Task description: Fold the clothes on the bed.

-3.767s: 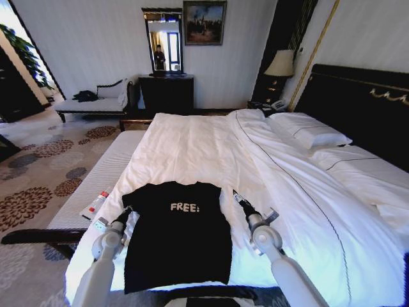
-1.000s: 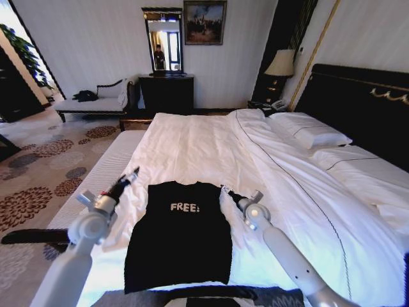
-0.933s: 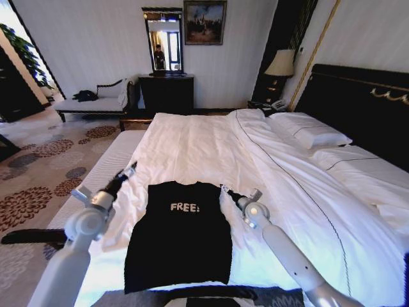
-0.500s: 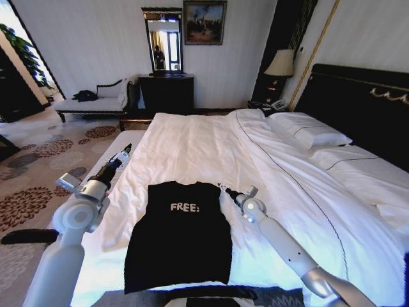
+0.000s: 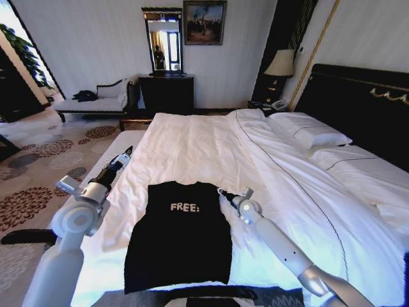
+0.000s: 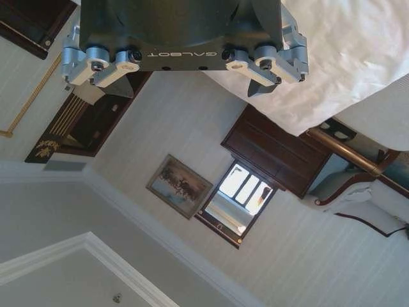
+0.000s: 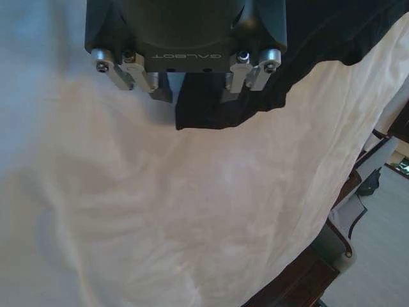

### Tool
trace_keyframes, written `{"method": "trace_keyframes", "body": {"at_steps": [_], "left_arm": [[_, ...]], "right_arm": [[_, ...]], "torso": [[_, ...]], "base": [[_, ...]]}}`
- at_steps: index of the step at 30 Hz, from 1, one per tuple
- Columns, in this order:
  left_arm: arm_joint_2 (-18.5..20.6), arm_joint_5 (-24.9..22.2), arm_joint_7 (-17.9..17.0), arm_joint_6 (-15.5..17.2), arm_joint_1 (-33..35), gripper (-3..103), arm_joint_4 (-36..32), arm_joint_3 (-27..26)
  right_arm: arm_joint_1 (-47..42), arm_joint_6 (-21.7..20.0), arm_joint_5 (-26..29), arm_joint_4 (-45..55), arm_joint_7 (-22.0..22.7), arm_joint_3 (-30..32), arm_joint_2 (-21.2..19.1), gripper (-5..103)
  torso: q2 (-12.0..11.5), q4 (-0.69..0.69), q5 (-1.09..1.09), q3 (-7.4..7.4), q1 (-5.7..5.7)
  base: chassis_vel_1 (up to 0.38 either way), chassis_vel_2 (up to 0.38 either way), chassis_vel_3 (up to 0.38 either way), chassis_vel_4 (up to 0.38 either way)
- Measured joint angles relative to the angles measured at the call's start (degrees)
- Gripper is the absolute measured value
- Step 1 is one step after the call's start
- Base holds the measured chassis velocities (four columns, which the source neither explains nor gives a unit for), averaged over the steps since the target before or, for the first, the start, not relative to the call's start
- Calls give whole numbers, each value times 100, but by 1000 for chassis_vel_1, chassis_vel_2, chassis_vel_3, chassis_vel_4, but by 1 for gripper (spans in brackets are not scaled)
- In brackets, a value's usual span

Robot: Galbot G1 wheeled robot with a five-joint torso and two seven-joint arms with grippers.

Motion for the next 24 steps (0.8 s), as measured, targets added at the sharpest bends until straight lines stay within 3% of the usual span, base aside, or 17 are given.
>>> {"method": "trace_keyframes", "body": {"at_steps": [1, 3, 4, 7, 11, 19, 24], "left_arm": [[4, 0, -3, 1, 0, 100, 7, -2], [9, 1, -5, 1, 0, 100, 15, -4], [15, 3, -6, 1, 0, 100, 28, -5], [16, 10, -6, 1, -4, 100, 49, 2], [6, 38, -7, 2, -31, 100, 125, 35], [19, 198, 30, -7, -54, 100, 311, 111], [45, 478, 35, -38, -228, 100, 772, 334]], "right_arm": [[4, 0, -1, 0, -7, 0, 4, 37], [9, 1, -2, 0, -15, 0, 4, 37], [26, 16, -6, -9, -46, 1, -5, 27], [69, 52, -20, -45, -101, 1, -16, 21], [190, 87, -23, -122, -159, -26, 0, 2], [423, 252, -106, -257, -321, -108, 81, 0], [584, 402, -241, -356, -457, -154, 144, 0]], "torso": [[0, 1, 0, 0, 0], [0, 1, 0, 0, 0], [0, 1, 0, 0, 0], [0, 0, 0, 0, 0], [0, 0, 0, 0, 0], [0, 0, 0, 0, 0], [0, 1, 0, 0, 0]], "base": [[0, 0, 0, 0], [0, 0, 0, 0], [0, 0, 0, 0], [0, 0, 0, 0], [0, 0, 0, 0], [0, 0, 0, 0], [0, 0, 0, 0]]}}
